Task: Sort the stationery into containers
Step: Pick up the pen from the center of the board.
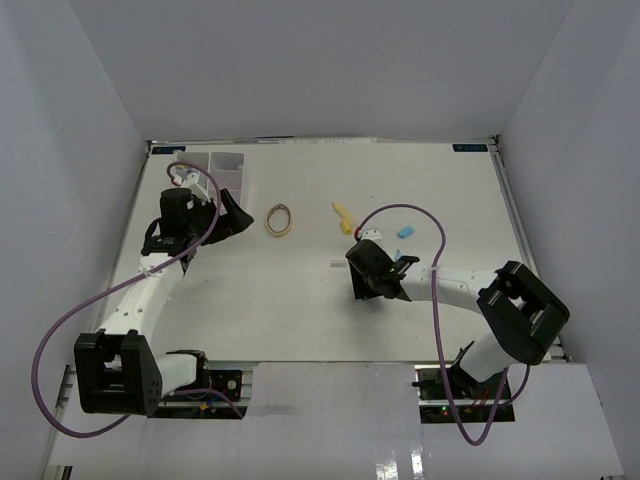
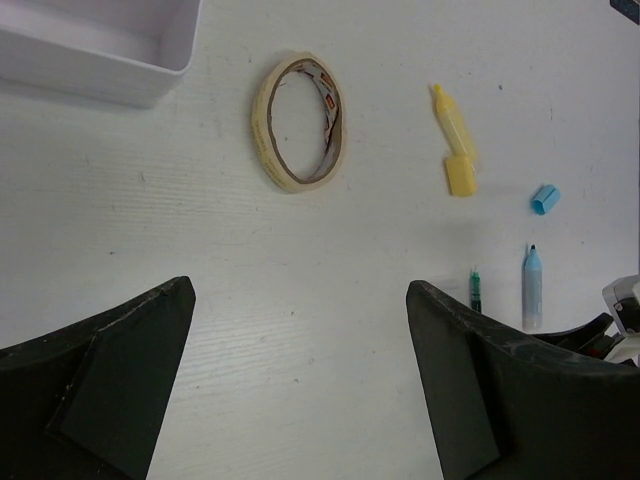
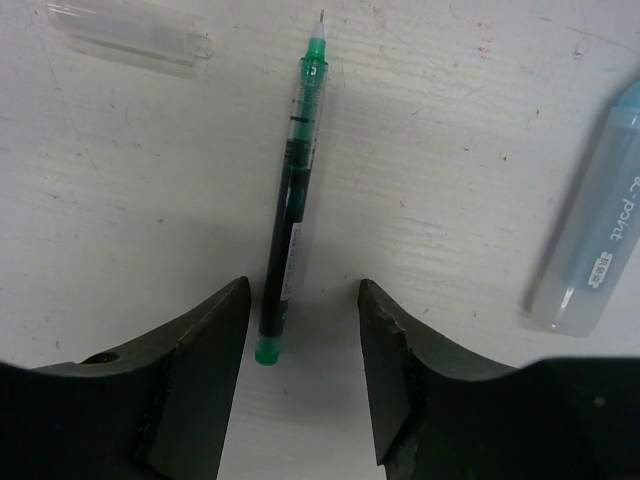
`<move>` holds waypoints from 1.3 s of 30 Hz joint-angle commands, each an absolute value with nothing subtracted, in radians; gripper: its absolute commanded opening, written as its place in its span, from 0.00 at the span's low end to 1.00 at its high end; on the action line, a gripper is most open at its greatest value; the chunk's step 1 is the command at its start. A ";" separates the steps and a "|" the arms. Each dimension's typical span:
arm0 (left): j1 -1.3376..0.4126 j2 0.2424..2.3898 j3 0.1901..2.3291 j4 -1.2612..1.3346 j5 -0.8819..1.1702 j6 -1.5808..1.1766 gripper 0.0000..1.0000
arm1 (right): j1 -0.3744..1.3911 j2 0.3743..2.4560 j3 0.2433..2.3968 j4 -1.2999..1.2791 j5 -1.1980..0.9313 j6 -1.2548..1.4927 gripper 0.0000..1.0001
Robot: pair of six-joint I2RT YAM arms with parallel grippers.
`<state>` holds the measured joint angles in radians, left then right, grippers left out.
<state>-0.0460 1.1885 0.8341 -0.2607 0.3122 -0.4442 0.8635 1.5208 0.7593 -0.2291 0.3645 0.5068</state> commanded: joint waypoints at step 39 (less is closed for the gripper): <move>-0.684 1.647 1.245 -0.607 -0.100 -1.342 0.95 | 0.861 0.982 0.516 -0.092 0.465 0.255 0.11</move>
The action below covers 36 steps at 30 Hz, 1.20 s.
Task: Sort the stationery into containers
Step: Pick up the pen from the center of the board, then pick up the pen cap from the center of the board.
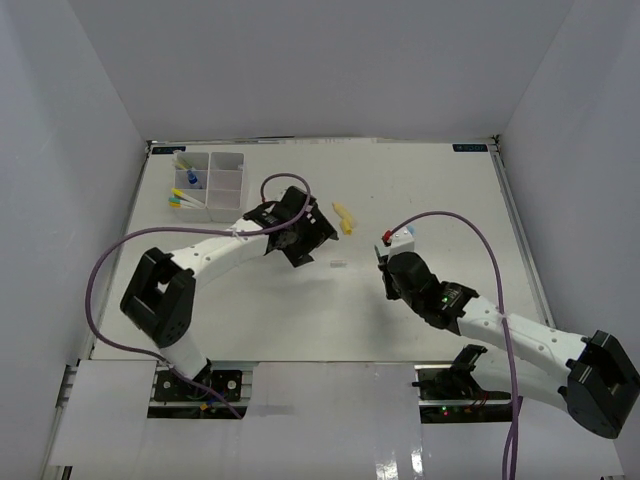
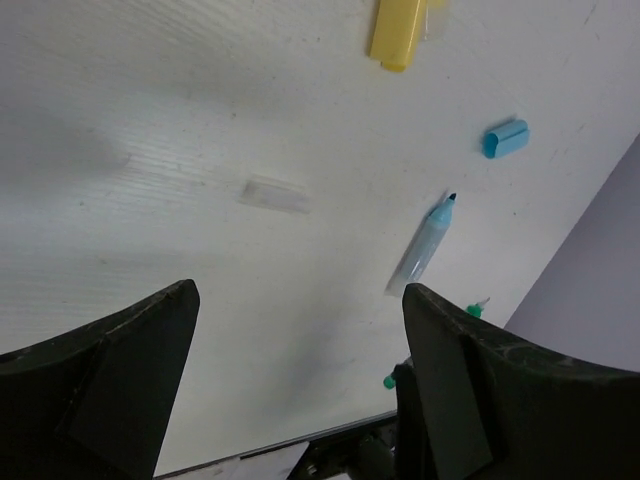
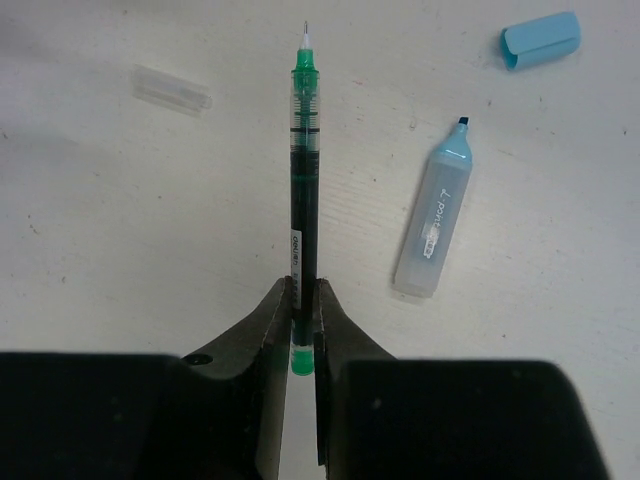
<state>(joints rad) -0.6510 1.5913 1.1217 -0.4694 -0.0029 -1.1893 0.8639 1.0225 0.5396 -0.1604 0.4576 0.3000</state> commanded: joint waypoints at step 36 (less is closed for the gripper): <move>-0.749 2.097 1.611 -0.876 -0.072 -1.606 0.52 | 0.859 0.810 0.377 -0.051 0.482 0.242 0.13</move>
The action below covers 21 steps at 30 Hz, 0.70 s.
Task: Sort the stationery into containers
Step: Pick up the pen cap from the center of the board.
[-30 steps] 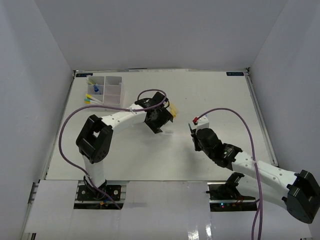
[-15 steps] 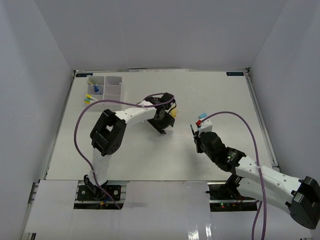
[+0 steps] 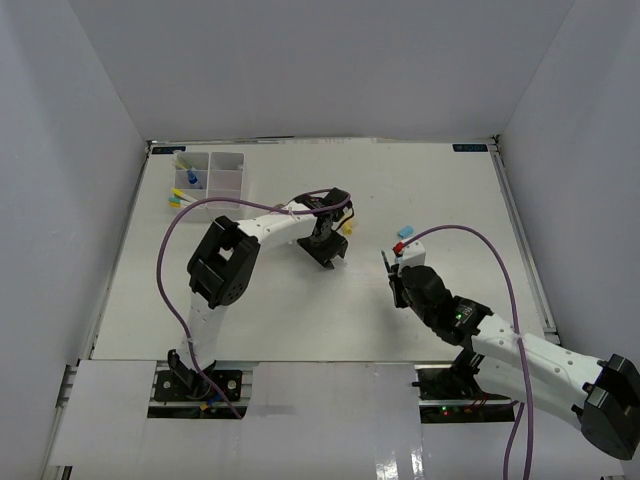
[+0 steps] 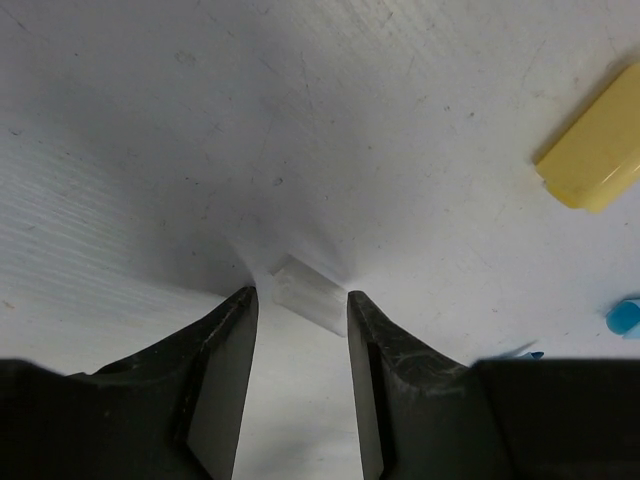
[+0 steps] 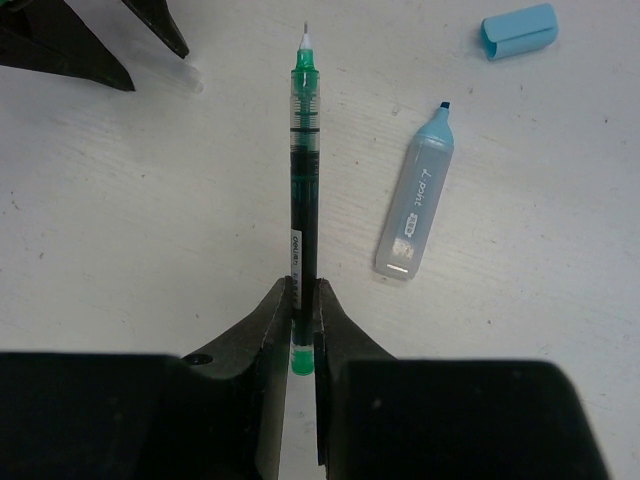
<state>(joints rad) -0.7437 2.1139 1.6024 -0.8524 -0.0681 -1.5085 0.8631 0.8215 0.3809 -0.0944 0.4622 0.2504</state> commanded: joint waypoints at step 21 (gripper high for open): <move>-0.747 1.915 1.404 -0.666 -0.189 -1.451 0.11 | 0.859 0.716 0.370 -0.022 0.312 0.172 0.13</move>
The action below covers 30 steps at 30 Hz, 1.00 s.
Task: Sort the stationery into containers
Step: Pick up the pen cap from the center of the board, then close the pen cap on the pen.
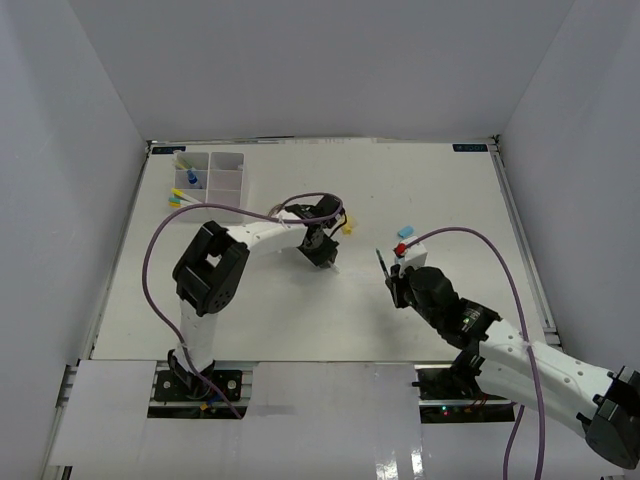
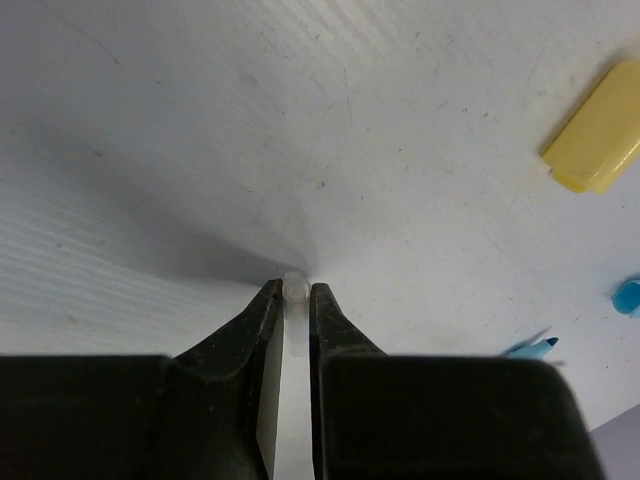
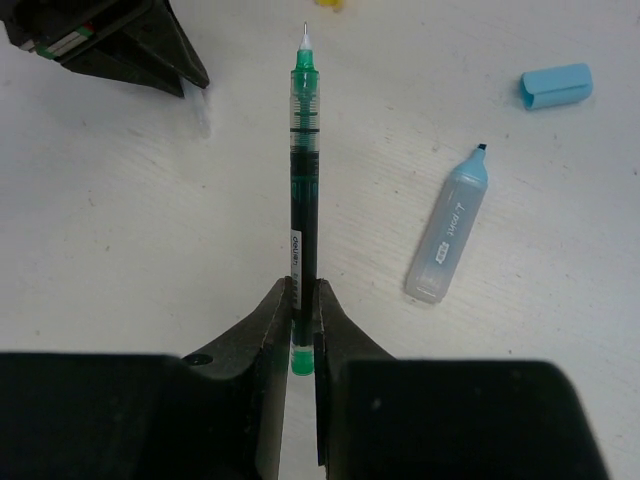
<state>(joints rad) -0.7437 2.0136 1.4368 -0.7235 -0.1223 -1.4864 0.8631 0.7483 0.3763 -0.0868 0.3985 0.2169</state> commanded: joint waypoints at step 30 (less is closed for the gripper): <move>-0.355 1.236 0.796 0.448 0.587 -0.647 0.00 | 0.882 1.011 0.594 0.339 -0.060 0.143 0.08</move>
<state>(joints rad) -0.3859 1.2907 0.8268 0.2989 0.4541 -0.6540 0.8764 1.0023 0.5480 0.2188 -0.0788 0.1436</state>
